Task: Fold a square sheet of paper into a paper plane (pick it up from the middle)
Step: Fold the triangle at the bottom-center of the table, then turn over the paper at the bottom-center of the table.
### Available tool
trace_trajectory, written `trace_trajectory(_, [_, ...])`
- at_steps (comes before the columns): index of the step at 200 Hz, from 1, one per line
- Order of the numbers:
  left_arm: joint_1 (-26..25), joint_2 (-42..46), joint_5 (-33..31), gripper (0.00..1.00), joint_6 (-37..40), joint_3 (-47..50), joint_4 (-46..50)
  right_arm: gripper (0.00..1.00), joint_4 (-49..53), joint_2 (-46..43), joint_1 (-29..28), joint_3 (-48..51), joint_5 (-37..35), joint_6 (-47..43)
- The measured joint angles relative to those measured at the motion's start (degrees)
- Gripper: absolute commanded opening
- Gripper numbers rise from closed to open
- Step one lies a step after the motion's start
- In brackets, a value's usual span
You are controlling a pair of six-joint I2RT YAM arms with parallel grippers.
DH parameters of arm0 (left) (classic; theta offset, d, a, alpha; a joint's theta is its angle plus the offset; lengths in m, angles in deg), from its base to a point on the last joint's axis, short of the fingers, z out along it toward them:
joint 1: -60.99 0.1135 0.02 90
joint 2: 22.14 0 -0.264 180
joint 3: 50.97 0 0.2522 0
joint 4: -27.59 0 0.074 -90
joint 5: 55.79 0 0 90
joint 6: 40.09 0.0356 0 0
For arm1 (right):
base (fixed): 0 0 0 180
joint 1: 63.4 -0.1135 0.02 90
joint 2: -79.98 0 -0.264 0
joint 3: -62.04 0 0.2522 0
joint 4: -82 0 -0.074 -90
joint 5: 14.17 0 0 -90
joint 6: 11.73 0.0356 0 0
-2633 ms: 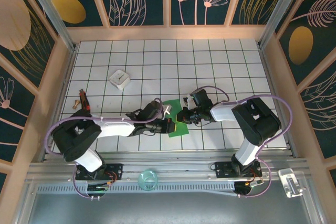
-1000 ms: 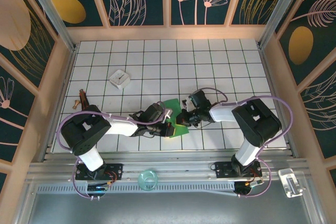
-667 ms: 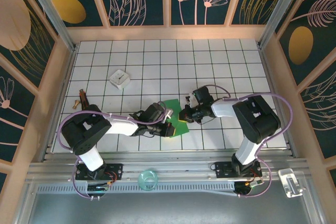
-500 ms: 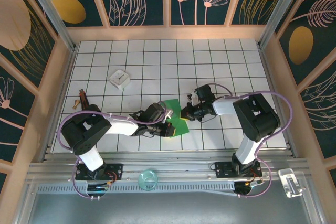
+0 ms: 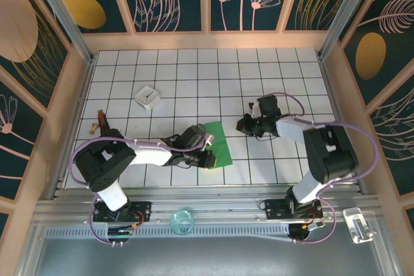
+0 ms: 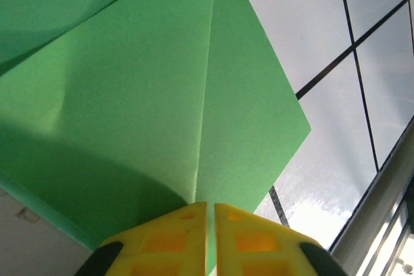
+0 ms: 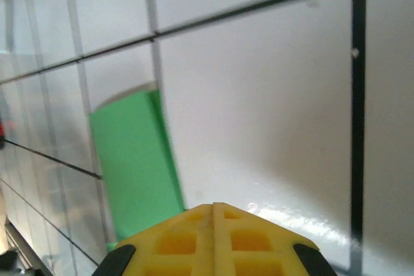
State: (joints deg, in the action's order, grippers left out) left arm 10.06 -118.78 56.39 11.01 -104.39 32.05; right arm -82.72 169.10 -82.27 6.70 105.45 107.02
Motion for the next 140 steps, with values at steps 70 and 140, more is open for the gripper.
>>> trace_trajectory(70, [5.40,9.31,-4.74,0.11,-5.14,-0.96,-2.47,0.23,4.11,-17.62,-10.88,10.40,-5.81,1.84])
trace_trajectory(140, [5.68,-0.42,-4.66,0.00,-4.61,-3.10,0.33,0.29,5.01,-18.21,-15.72,12.48,-10.16,7.02])
